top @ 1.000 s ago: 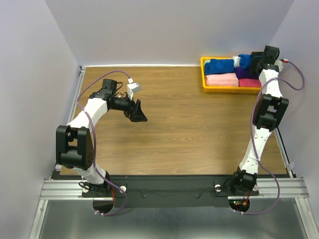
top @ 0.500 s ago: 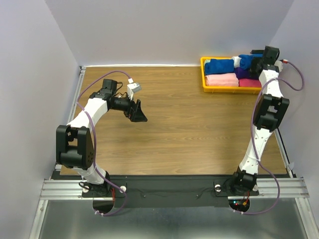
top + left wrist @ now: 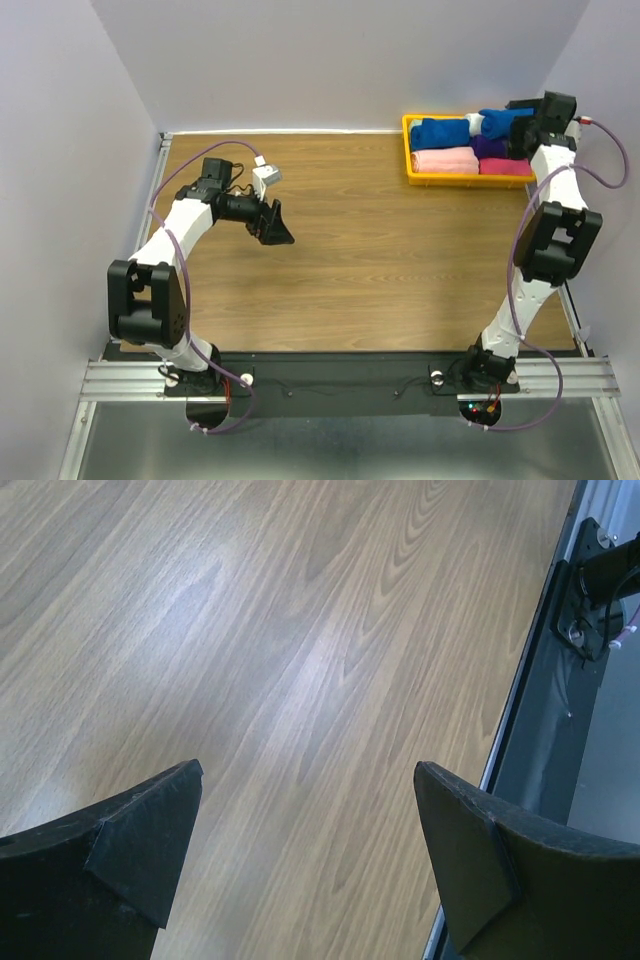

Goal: Roll the towels
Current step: Place the rolled towel into the container

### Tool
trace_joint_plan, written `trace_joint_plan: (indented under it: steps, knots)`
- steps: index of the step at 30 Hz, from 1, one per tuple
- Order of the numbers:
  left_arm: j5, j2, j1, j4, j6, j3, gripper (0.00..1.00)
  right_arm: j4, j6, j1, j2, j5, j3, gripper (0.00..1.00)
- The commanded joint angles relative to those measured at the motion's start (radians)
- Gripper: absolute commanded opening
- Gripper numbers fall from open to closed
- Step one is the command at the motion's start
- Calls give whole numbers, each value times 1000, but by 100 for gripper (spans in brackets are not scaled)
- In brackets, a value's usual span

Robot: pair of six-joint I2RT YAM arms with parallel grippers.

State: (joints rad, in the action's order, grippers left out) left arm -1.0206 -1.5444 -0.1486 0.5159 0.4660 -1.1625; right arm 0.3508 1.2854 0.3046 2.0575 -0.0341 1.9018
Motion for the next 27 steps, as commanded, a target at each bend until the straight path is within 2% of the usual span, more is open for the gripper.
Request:
trace_joint_plan:
  steps: [1, 7, 13, 16, 18, 19, 23, 27]
  knots:
    - [7, 78, 15, 45, -6, -54, 99, -33, -191, 11, -134, 114, -66, 100]
    - [102, 141, 99, 52, -58, -121, 99, 0, -715, 11, -258, 429, -130, 100]
    - [244, 222, 139, -46, -167, -141, 99, 33, -1024, -16, -470, 554, -317, 100]
    - [300, 233, 139, -42, -161, -138, 99, 56, -1174, -106, -589, 481, -453, 100]
    - [361, 244, 139, -42, -155, -118, 99, 56, -1219, -171, -675, 435, -578, 100]
    - [390, 262, 141, -50, -150, -79, 99, 57, -1260, -250, -701, 398, -622, 100]
    - [604, 335, 72, -105, -104, 50, 99, 56, -1278, -421, -775, 327, -785, 100]
    - [668, 405, 11, -113, -90, 153, 99, 44, -1304, -505, -797, 292, -886, 100]
